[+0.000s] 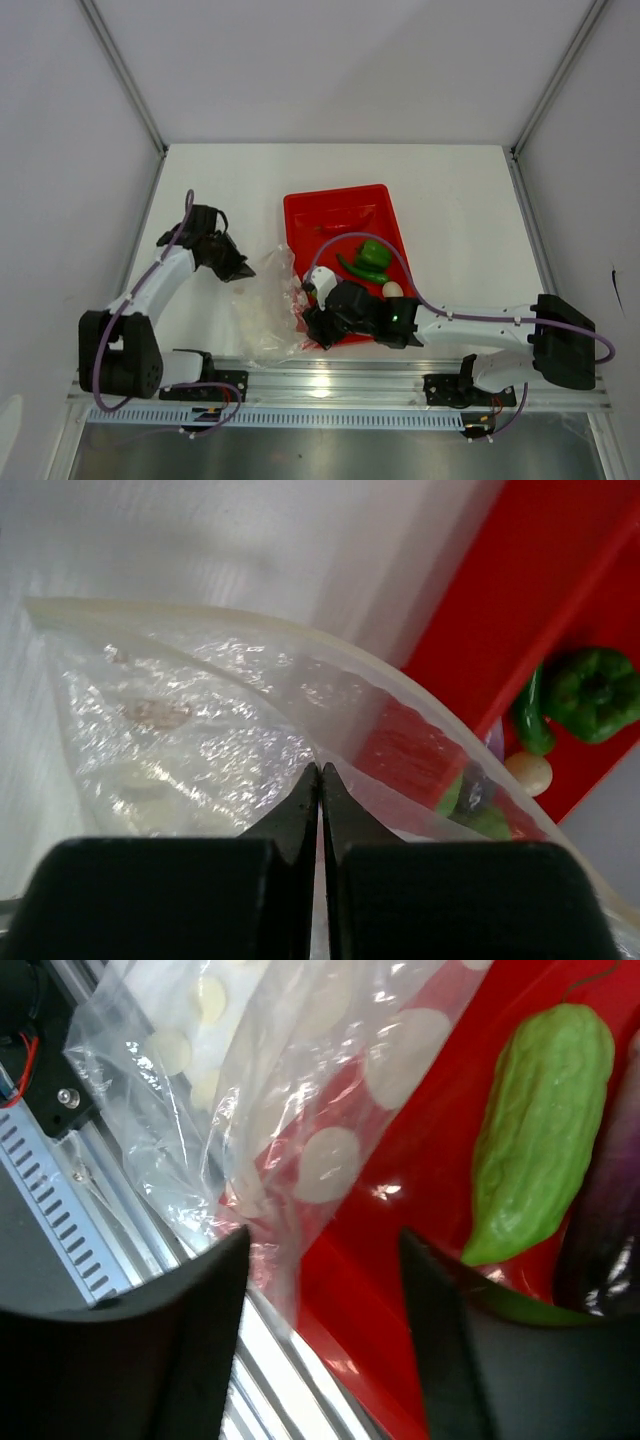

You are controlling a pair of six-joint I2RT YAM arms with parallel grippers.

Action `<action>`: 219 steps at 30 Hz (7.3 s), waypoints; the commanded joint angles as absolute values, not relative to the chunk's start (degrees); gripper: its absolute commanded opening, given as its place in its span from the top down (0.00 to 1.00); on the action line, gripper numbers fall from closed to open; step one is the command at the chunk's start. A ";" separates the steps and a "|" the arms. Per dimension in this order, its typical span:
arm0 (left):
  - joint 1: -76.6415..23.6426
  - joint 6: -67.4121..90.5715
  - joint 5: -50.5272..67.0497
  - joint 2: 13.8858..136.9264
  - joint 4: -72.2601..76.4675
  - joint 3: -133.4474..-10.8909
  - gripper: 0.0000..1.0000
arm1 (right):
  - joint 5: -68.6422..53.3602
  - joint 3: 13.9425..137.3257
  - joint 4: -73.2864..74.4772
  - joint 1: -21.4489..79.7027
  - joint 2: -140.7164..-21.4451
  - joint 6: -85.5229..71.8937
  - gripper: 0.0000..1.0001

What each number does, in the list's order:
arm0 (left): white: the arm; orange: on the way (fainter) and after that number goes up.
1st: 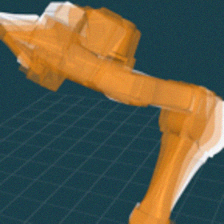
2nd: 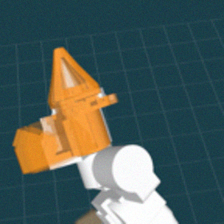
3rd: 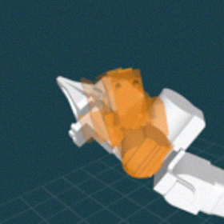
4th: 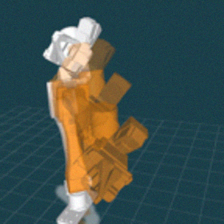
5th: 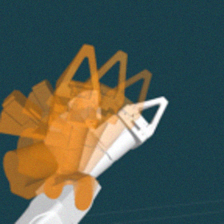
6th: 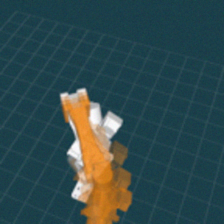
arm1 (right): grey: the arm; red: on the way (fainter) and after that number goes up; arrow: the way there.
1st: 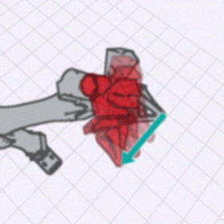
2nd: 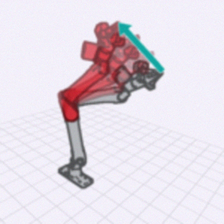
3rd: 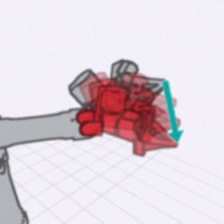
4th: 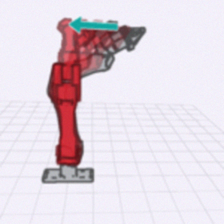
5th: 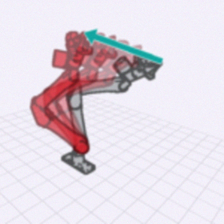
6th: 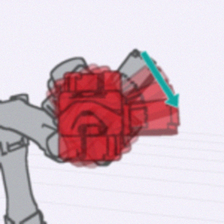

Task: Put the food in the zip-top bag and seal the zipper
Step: Open the zipper of the food storage bag, then pick up the fake vegetable from the bin, then place the fake vegetable in the zipper food storage bag.

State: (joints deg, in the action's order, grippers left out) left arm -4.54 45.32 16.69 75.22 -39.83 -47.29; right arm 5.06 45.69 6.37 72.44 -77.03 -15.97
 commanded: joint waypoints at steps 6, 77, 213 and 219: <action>-11.68 31.14 9.58 64.87 -42.98 -60.90 0.99 | 11.16 61.58 19.67 72.86 -72.17 -18.63 0.31; -36.12 24.43 0.26 48.96 -45.17 -59.59 0.80 | 9.14 74.44 14.41 66.09 -84.90 -37.97 1.00; -28.04 35.42 4.04 56.25 -44.74 -60.47 0.99 | -14.76 68.27 17.64 49.57 -68.03 -49.13 0.78; -28.82 34.28 0.45 54.59 -43.33 -58.45 0.99 | -23.80 68.82 18.37 48.96 -69.60 -57.21 0.78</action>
State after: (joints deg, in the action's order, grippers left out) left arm -28.49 34.96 2.22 56.14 -46.00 -59.48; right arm -15.90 66.24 19.44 49.25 -68.86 -50.11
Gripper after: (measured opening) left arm 0.005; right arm 0.472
